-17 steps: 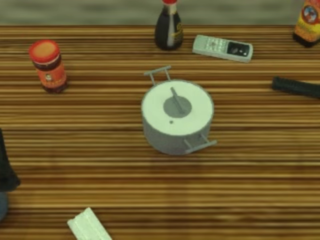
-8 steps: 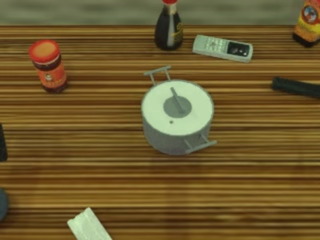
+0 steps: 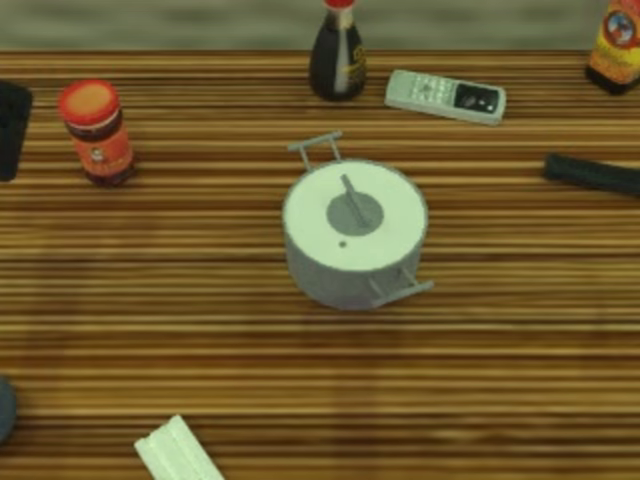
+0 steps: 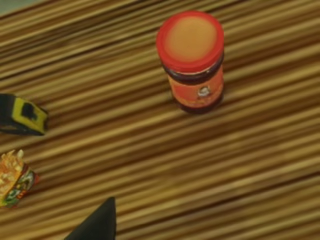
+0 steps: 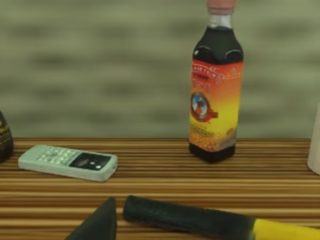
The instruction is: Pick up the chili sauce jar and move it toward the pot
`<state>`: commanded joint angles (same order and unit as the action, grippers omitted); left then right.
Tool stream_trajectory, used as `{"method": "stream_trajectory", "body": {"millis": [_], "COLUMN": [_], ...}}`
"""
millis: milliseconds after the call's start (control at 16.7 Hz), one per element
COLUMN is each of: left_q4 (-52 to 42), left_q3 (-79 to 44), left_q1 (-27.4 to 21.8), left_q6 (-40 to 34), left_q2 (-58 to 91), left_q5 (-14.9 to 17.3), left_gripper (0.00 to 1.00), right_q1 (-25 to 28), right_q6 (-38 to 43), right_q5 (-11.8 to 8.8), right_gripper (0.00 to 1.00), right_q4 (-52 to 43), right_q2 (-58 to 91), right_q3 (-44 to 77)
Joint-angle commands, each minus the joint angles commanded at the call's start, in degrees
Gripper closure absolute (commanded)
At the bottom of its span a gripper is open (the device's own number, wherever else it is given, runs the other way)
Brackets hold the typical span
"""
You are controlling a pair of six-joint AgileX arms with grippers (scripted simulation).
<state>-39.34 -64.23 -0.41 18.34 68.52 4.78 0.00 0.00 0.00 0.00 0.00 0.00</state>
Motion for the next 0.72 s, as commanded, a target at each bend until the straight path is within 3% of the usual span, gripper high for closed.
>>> {"method": "stream_trajectory", "body": {"millis": [720], "left_q4": [-34.6], "left_q3": [-66.2], "left_q1": [0.2], "left_q6": [17.7], "left_q2": [64.3], "left_q5": [3.0], "left_gripper": [0.0], "right_q1": [0.0], "right_q6": [0.0], "right_q5": [0.0], "right_gripper": [0.0], "right_q4": [0.0], "right_q2": [0.0], "right_q3": [0.0]}}
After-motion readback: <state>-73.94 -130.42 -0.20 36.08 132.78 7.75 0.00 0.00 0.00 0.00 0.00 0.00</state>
